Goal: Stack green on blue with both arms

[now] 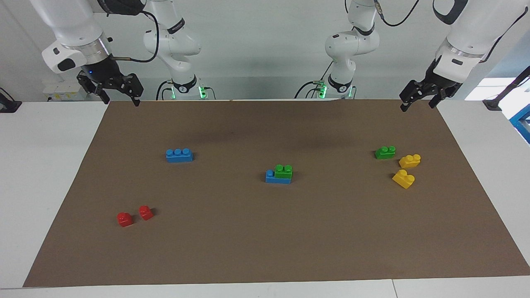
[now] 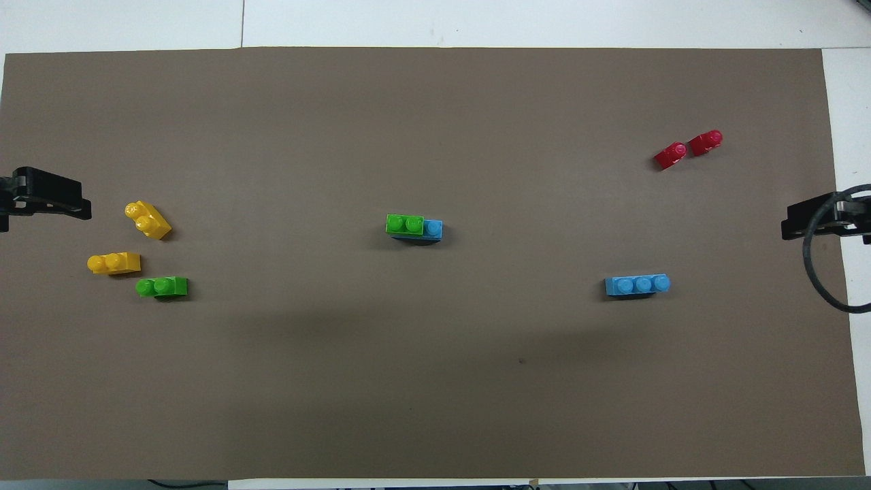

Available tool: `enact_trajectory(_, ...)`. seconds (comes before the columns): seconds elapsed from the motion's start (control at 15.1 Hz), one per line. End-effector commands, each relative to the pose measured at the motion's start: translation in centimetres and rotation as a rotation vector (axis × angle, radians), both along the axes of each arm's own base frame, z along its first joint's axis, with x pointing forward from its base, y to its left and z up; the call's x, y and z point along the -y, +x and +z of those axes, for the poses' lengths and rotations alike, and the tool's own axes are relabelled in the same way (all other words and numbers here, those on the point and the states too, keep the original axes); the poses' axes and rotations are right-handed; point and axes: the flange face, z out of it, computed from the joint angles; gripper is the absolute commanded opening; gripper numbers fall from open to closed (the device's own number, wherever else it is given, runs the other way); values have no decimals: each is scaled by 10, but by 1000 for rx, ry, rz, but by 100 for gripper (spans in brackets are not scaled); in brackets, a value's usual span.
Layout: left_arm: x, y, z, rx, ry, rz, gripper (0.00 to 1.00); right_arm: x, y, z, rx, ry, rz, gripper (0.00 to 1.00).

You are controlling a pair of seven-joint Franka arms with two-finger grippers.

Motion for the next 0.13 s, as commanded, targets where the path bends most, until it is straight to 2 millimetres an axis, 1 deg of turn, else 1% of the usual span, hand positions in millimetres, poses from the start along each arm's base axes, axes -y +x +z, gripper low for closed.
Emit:
enact_trajectory(0.0,0,3,5,5,-14,-2,100,0,-6,-1,8,-15,56,93)
enact_trajectory(0.07,1,3,5,6,-12,-4,100,0,-6,-1,8,-15,61,93)
